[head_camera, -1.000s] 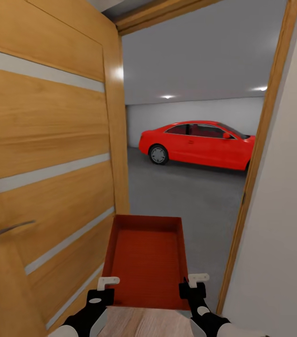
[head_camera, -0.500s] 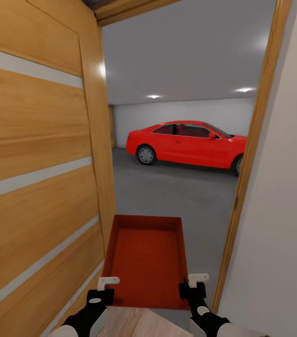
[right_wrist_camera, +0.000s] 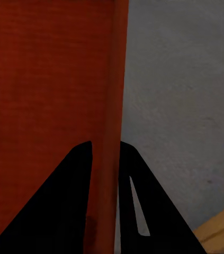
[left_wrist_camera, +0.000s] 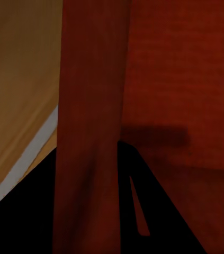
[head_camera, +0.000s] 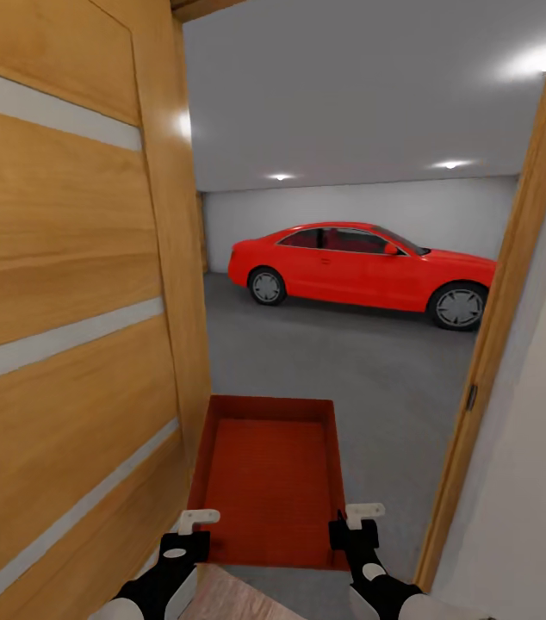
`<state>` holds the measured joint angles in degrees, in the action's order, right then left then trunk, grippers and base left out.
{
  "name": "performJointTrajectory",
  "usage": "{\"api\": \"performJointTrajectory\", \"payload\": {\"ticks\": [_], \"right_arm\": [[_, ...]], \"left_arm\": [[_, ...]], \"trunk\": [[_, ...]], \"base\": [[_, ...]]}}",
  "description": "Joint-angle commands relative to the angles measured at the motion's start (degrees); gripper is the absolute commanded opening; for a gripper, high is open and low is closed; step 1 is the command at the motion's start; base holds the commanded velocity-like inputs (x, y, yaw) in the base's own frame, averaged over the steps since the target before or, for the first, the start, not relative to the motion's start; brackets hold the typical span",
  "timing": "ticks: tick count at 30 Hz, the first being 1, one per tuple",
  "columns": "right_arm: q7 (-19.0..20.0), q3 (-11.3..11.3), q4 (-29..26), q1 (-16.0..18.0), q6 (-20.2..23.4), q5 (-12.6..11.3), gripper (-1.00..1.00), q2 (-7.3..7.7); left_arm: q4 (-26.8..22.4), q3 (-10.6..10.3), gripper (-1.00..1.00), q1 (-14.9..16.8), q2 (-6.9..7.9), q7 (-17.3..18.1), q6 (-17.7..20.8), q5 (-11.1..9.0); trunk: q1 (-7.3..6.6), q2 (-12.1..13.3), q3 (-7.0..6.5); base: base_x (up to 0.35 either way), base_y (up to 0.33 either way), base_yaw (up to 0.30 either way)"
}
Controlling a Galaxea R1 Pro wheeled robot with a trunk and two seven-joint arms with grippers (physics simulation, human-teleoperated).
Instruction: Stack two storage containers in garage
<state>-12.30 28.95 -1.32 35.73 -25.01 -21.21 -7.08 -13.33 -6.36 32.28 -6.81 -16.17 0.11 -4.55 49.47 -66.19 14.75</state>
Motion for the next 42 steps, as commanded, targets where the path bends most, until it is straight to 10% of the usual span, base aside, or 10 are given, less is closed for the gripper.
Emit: {"api": "performJointTrajectory", "payload": {"ticks": [1,42], "right_arm": [[-0.53,-4.87,-0.01,0.13,-2.76,-1.29,-1.00,-0.04],[-0.45,-4.87,-0.03,0.12,-2.76,-1.29,-1.00,-0.04]], "left_arm": [[1.11,-0.14,-1.00,-0.02,0.04,-0.61,0.06,-0.90],[1.11,-0.14,-1.00,-0.02,0.04,-0.61,0.01,-0.90]], "trunk": [[0.03,-0.04,0.06],[0.03,-0.04,0.06]], "base": [[0.312,0.111,-0.212],[0.312,0.111,-0.254]]}}
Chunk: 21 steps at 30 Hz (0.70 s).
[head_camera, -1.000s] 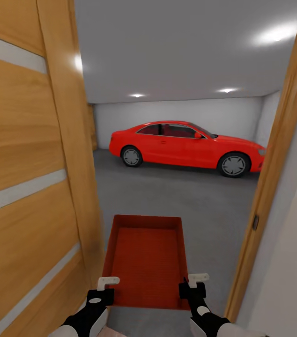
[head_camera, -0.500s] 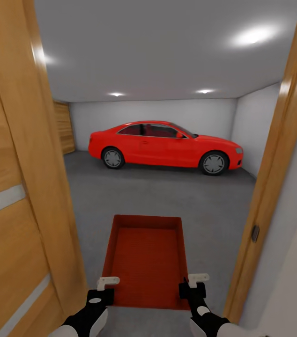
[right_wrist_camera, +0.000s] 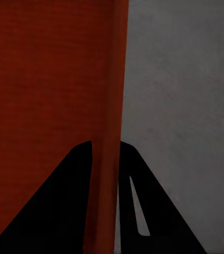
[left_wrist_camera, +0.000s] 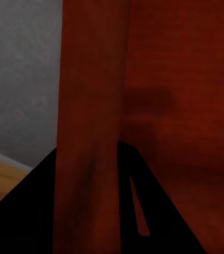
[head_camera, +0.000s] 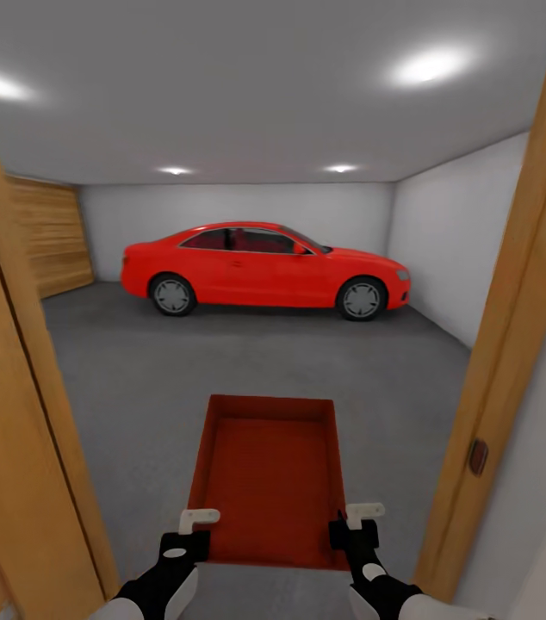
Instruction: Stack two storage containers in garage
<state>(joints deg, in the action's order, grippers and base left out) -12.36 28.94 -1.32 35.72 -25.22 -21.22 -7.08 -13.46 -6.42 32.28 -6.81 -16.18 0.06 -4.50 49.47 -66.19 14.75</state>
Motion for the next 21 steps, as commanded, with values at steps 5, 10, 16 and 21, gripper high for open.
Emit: {"api": "performJointTrajectory", "payload": {"ticks": [5,10,16,21], "right_arm": [[-0.44,-4.86,-0.02,0.13,-2.55,-1.35,-1.00,-0.04],[-0.42,-4.86,-0.04,0.14,-2.55,-1.37,-1.00,-0.04],[-0.42,-4.86,-0.04,0.14,-2.55,-1.39,-1.00,-0.02],[-0.39,-4.86,-0.01,0.14,-2.53,-1.37,-1.00,-0.03]], "left_arm": [[1.17,-0.09,-1.00,-0.02,0.04,-0.61,0.03,-0.95],[1.16,-0.09,-1.00,-0.02,0.04,-0.61,0.03,-0.95],[1.15,-0.09,-1.00,-0.02,0.04,-0.61,0.03,-0.95],[1.08,-0.09,-1.00,-0.02,0.04,-0.61,-0.04,-0.95]], "trunk": [[0.03,-0.04,0.06],[0.03,-0.04,0.06],[0.03,-0.04,0.06],[0.03,-0.04,0.06]], "base": [[0.312,0.111,-0.033],[0.311,0.100,-0.002],[0.281,0.019,0.000],[0.131,0.002,0.000]]}}
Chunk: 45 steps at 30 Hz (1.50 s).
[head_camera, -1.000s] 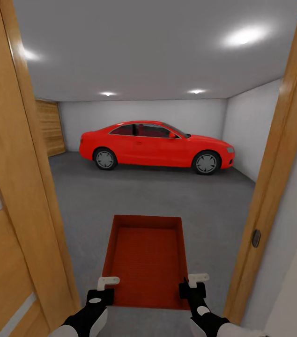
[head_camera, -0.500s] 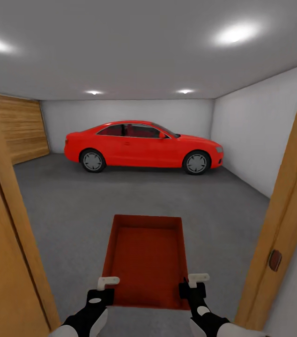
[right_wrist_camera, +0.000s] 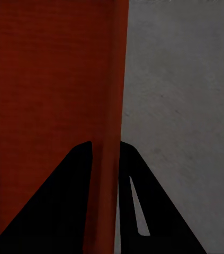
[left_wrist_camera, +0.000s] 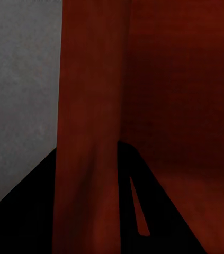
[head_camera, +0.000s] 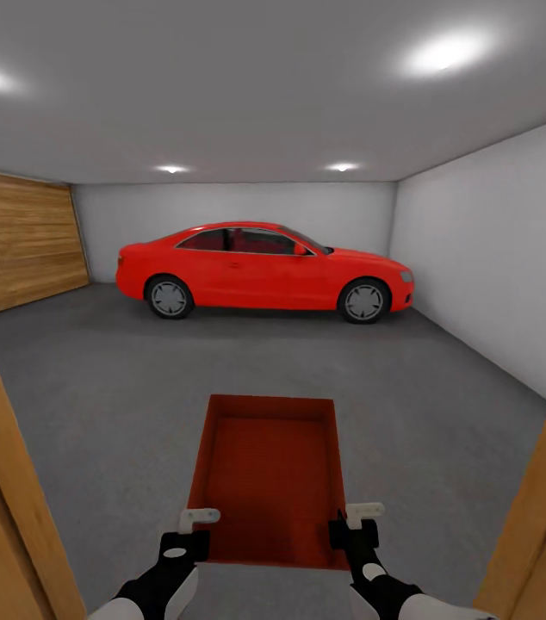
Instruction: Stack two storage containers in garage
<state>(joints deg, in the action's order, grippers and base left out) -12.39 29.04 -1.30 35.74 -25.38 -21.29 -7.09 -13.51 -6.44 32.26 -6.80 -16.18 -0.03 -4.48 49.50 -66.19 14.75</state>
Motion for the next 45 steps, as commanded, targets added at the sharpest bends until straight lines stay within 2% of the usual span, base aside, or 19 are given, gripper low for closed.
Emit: {"api": "performJointTrajectory", "payload": {"ticks": [1,26,45], "right_arm": [[-0.35,-4.95,-0.03,0.12,-2.39,-1.30,-1.00,-0.03],[-0.36,-4.95,-0.05,0.12,-2.40,-1.29,-1.00,-0.03],[-0.37,-4.95,-0.03,0.12,-2.40,-1.21,-1.00,-0.03]], "left_arm": [[1.13,-0.07,-1.00,-0.01,0.03,-0.61,0.04,-0.97],[1.21,-0.07,-1.00,-0.01,-0.06,-0.62,0.11,-0.89],[1.21,0.02,-1.00,-0.01,0.03,-0.61,0.11,-1.04]], "trunk": [[0.00,-0.05,0.06],[0.00,-0.05,0.06],[0.00,-0.05,0.06]], "base": [[0.010,0.000,0.000],[0.029,0.014,0.000],[0.295,0.000,0.000]]}}
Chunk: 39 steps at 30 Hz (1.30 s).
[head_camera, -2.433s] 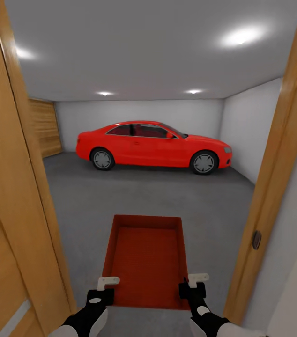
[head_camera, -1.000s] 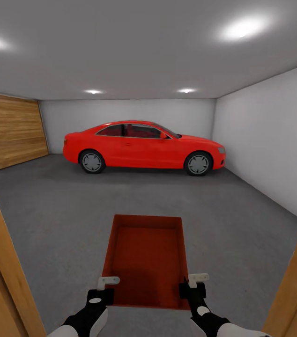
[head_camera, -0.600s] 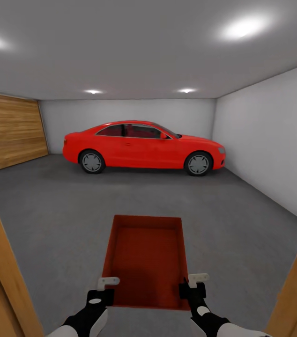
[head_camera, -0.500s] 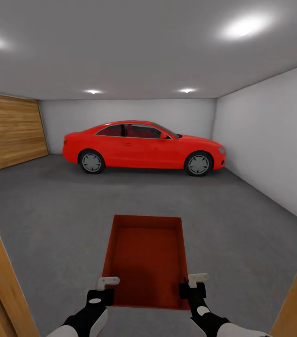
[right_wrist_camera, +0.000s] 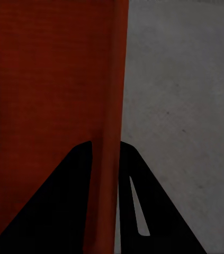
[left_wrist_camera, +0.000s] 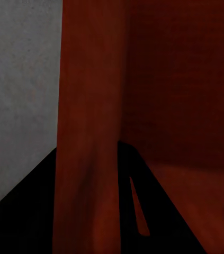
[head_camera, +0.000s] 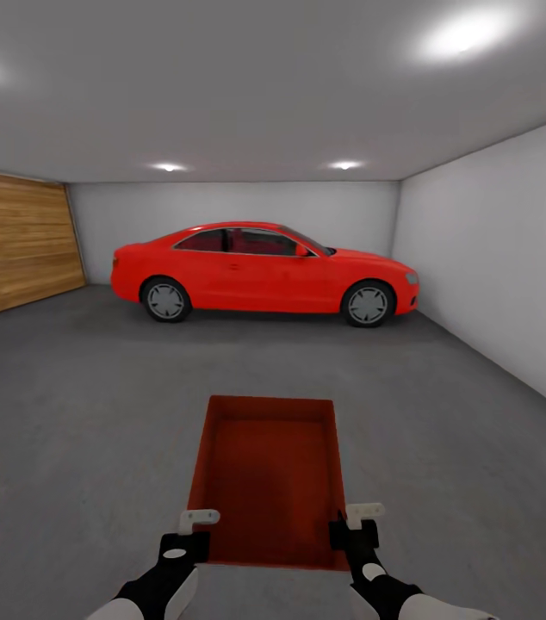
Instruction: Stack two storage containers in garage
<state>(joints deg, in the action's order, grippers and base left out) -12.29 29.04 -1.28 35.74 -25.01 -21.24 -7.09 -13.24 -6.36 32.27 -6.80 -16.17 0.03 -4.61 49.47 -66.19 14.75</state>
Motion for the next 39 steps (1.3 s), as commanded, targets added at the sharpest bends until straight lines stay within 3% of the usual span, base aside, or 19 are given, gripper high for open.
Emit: {"api": "performJointTrajectory", "payload": {"ticks": [1,39], "right_arm": [[-0.47,-4.96,-0.04,0.12,-2.76,-1.28,-1.00,-0.03],[-0.45,-4.96,-0.04,0.12,-2.68,-1.33,-1.00,0.04]], "left_arm": [[0.93,-0.05,-1.00,-0.01,0.04,-0.62,0.05,-0.92],[1.02,0.03,-1.00,-0.01,0.04,-0.62,0.14,-0.93]], "trunk": [[0.04,-0.04,0.07],[0.04,-0.04,0.07]], "base": [[0.321,0.000,0.000],[0.321,0.000,0.000]]}}
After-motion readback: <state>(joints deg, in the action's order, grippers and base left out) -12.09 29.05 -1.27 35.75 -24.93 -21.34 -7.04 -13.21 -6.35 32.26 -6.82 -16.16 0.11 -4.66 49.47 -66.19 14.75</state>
